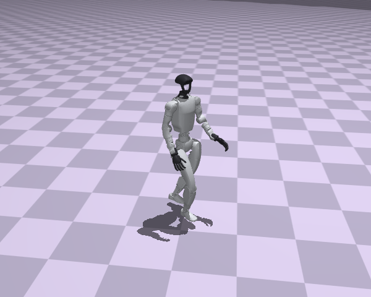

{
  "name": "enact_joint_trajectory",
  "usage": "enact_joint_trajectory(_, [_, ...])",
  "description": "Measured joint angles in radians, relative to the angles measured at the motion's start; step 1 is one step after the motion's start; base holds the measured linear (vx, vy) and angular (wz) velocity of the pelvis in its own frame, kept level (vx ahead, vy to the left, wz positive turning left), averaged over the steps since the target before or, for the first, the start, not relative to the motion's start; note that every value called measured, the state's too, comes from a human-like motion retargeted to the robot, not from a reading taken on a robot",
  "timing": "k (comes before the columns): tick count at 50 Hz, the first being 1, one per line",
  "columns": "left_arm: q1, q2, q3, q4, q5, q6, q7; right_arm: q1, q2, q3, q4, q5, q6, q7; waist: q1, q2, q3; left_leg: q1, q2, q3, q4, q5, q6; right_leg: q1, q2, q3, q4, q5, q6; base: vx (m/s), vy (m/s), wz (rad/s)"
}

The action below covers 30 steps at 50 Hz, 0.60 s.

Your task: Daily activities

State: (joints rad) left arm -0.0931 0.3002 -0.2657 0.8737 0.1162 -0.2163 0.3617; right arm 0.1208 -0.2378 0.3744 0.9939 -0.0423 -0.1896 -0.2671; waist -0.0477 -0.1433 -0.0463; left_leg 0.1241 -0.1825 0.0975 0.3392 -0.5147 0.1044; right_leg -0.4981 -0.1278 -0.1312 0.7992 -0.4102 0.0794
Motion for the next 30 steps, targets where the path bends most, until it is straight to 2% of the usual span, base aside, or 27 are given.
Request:
enact_joint_trajectory(5, [0.017,-0.035,-0.023,0.101,0.007,0.019,-0.037,0.015,0.019,0.01,0.127,-0.011,0.029,-0.006,0.026,-0.018,-0.003,-0.005,-0.002,-0.07,0.176,-0.055,-0.023,0.028,0.021,0.025,0.088,-0.08,-0.026,0.36,-0.1,-0.55])
enact_joint_trajectory(10, [0.066,-0.073,-0.015,0.236,0.005,0.031,-0.093,-0.001,0.061,0.01,0.206,-0.024,0.04,-0.002,0.071,0.032,0.011,-0.1,0.065,-0.15,0.553,-0.015,-0.125,0.11,0.13,0.006,0.093,-0.135,-0.068,0.36,-0.06,-0.66])
enact_joint_trajectory(14, [0.099,-0.067,0.012,0.299,-0.011,0.043,-0.139,-0.04,0.084,0.016,0.199,-0.03,0.046,0.023,0.12,0.07,0.011,-0.256,0.232,-0.112,0.862,0.025,-0.115,0.172,0.219,-0.003,0.014,-0.149,-0.108,0.35,0.0,-0.73])
enact_joint_trajectory(17, [0.132,-0.053,0.034,0.317,-0.037,0.054,-0.153,-0.07,0.093,0.023,0.173,-0.023,0.047,0.032,0.168,0.051,0.013,-0.36,0.268,-0.112,0.924,-0.008,-0.08,0.204,0.238,0.034,-0.023,-0.152,-0.107,0.36,0.06,-0.98])
enact_joint_trajectory(20, [0.167,-0.035,0.058,0.324,-0.065,0.062,-0.167,-0.102,0.098,0.023,0.146,-0.004,0.047,0.041,0.206,0.007,0.014,-0.44,0.237,-0.123,0.831,-0.071,-0.041,0.228,0.22,0.087,-0.045,-0.152,-0.083,0.36,0.12,-1.07])
enact_joint_trajectory(23, [0.196,-0.021,0.067,0.329,-0.08,0.071,-0.19,-0.131,0.101,0.022,0.128,0.024,0.047,0.058,0.223,-0.043,0.009,-0.477,0.15,-0.158,0.651,-0.09,-0.024,0.237,0.179,0.147,-0.042,-0.154,-0.05,0.34,0.17,-1.14])
enact_joint_trajectory(26, [0.215,-0.015,0.056,0.327,-0.08,0.078,-0.221,-0.158,0.102,0.031,0.117,0.048,0.053,0.082,0.221,-0.082,0.006,-0.466,0.063,-0.187,0.505,-0.067,-0.014,0.234,0.135,0.203,-0.006,-0.162,-0.017,0.3,0.2,-1.2])
enact_joint_trajectory(30, [0.236,-0.025,0.023,0.311,-0.072,0.089,-0.273,-0.19,0.101,0.049,0.102,0.062,0.074,0.127,0.196,-0.104,0.016,-0.4,0.009,-0.147,0.442,-0.074,0.023,0.205,0.073,0.218,0.13,-0.163,0.014,0.23,0.2,-1.29])
